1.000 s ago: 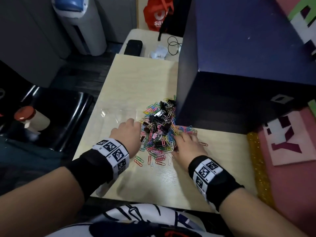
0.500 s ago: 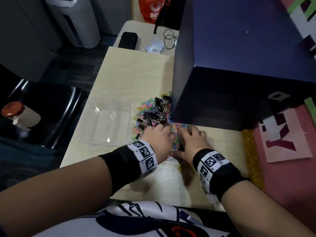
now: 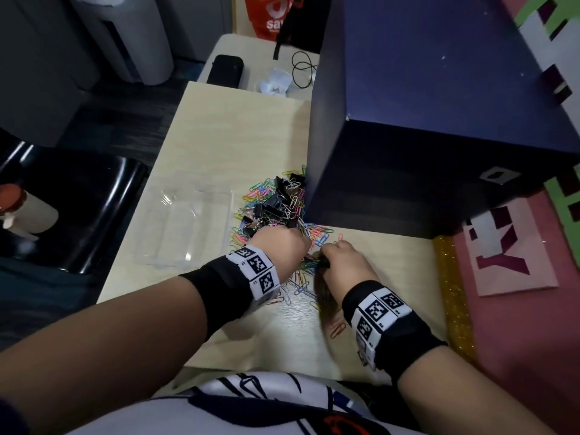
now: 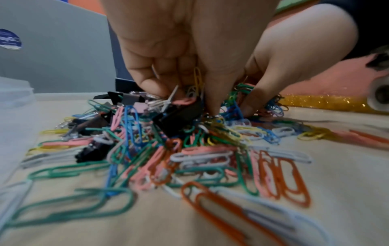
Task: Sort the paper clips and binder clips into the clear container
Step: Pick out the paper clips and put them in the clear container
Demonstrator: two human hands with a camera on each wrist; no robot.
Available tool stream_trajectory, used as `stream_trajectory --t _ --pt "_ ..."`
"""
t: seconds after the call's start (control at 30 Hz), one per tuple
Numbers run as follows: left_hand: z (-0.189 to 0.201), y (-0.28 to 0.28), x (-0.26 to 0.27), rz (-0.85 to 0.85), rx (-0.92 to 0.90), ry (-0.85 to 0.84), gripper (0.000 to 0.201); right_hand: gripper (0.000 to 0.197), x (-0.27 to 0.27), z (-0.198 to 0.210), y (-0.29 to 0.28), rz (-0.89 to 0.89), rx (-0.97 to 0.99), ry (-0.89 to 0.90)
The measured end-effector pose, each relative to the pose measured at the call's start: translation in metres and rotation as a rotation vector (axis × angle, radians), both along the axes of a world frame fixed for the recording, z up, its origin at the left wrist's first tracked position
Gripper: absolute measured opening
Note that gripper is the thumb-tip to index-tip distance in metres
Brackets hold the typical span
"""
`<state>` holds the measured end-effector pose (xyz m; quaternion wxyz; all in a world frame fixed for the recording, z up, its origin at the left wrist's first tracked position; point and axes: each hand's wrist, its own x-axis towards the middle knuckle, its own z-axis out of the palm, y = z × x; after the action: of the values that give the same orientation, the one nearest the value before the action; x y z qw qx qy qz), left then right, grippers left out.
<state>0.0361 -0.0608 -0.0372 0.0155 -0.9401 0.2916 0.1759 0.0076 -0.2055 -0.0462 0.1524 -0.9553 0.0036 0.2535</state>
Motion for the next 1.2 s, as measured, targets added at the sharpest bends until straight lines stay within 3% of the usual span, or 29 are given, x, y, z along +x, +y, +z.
stream_trajectory --t 0.17,0.4,0.53,0.63,0.7,0.83,1.03,1.13,1.2 --pt "0.004 0.012 0.005 0.083 -0.131 -0.003 0.019 0.041 0.011 0.012 0.006 -0.074 -0.069 -0.028" --pt "0.032 0.041 0.015 0.359 -0.473 0.036 0.031 0.039 0.029 0.039 0.023 -0.128 -0.138 0.012" --pt "0.044 0.075 0.02 0.542 -0.636 0.055 0.027 0.024 0.028 0.053 0.037 -0.182 -0.068 -0.064" --pt "0.046 0.109 0.026 0.641 -0.604 0.039 0.024 0.009 0.031 0.058 0.058 -0.207 0.081 -0.084" --pt "0.044 0.13 0.028 0.704 -0.56 0.026 0.023 0.011 0.036 0.059 0.077 -0.174 0.158 -0.086" --pt "0.031 0.155 0.028 0.736 -0.459 0.102 0.023 0.018 0.048 0.049 0.121 -0.15 0.312 -0.083" --pt "0.016 0.168 0.021 0.809 -0.535 0.257 0.022 0.045 0.061 0.03 0.159 -0.23 0.459 0.004" --pt "0.016 0.175 0.021 0.788 -0.5 0.189 0.024 0.049 0.06 0.028 0.158 -0.304 0.557 0.029" --pt "0.017 0.178 0.021 0.769 -0.423 0.11 0.024 0.038 0.056 0.03 0.149 -0.331 0.559 0.004"
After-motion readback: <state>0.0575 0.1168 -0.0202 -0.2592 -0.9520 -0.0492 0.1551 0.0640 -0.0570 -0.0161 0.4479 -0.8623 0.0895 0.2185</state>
